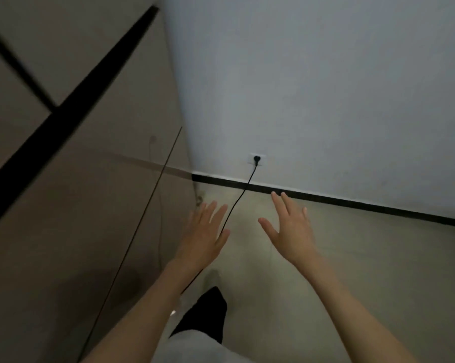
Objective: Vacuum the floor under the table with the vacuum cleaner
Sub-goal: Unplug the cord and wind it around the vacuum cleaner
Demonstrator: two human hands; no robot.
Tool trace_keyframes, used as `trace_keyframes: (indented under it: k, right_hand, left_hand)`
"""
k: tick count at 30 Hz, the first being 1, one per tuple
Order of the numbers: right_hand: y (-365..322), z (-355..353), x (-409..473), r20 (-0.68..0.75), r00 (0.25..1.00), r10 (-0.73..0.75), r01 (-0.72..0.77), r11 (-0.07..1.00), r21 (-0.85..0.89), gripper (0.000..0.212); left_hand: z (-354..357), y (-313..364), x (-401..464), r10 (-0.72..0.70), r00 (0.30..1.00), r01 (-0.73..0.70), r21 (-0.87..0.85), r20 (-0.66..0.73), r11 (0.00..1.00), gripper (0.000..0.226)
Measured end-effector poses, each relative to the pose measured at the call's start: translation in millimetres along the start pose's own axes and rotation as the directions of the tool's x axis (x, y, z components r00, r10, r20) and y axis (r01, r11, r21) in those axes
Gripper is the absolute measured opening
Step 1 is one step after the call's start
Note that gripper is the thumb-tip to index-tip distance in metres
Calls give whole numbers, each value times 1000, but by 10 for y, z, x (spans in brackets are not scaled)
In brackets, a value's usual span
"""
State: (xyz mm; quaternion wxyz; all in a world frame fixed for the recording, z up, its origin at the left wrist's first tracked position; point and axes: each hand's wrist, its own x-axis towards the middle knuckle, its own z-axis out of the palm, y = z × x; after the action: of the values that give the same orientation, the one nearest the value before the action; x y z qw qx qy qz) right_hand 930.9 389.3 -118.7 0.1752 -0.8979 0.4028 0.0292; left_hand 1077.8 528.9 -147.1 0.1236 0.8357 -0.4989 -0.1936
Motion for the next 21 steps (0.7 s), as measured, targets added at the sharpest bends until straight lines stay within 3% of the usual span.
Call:
trace_keyframes:
  k: [5,9,14,21]
  right_hand:
    - [241,-60,963,65,998,-7,10,999,-53,68]
    - [531,14,1568,154,988,18,-9,998,-54,68]
    - [1003,341,2448,232,973,10,-2,999,-34,69]
    - [1578,1138,3677,415,908,-55,113,987,-116,64]
  left_hand:
    - [-37,-41,1109,60,998,-61,37,25,997,63]
    - [70,-19,1750,30,997,-32,27,67,999,77]
    - [517,-142,2503,-50,994,43,75,96,996,55]
    - [1358,-376,3380,-212,970,211,21,115,977,61]
